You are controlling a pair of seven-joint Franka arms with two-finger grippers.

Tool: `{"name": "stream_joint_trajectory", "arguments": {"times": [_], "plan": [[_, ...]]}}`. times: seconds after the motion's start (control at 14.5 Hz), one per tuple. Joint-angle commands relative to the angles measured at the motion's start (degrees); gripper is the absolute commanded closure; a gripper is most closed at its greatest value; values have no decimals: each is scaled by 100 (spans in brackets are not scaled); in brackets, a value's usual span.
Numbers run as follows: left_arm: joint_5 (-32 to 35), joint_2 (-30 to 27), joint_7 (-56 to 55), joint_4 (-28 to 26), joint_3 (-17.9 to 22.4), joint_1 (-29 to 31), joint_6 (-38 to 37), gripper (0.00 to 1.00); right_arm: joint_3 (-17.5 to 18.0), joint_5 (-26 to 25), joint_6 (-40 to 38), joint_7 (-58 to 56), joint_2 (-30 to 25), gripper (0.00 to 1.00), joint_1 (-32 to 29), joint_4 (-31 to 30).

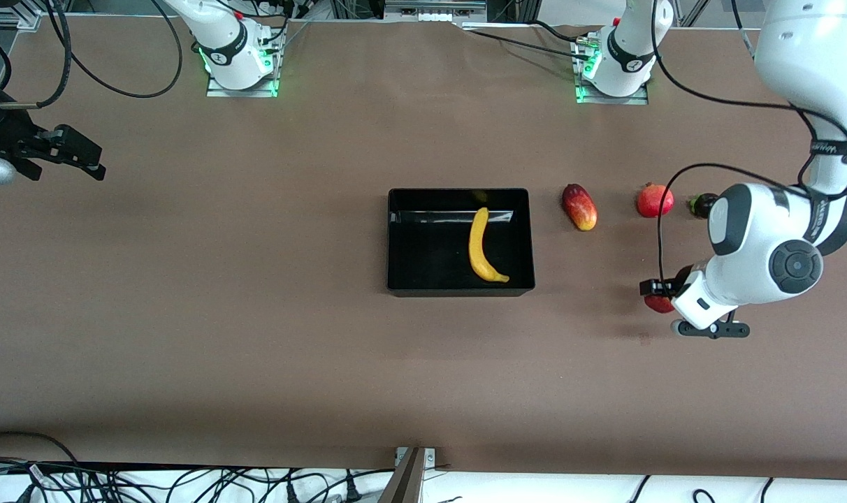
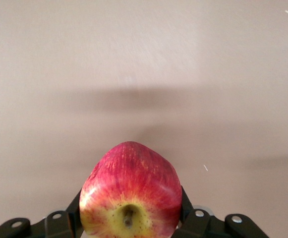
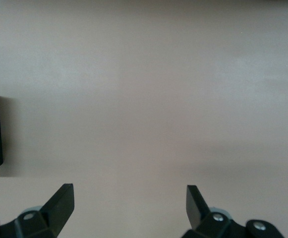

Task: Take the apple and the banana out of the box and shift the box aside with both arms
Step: 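Carry the red apple out of the tray and lower it onto the table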

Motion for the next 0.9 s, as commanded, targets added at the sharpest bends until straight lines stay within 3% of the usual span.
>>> {"name": "stream_joint_trajectory", "arguments": {"times": [0.0, 0.62, 0.69, 0.76, 0.83], "plan": [[162, 294, 62, 22, 31, -133, 462, 100, 15, -5, -84, -82, 42, 0, -27, 115], [557, 848, 0, -13, 233, -159, 1341, 100, 15, -5, -92, -82, 34, 0, -27, 115], [592, 874, 0, -13, 233, -159, 1342, 88, 15, -5, -92, -82, 42, 0, -27, 115], [654, 875, 9, -13, 233, -159, 1342, 48, 15, -5, -92, -82, 42, 0, -27, 115], [663, 866, 0, -13, 233, -159, 1333, 0, 15, -5, -92, -82, 42, 0, -27, 115]]}}
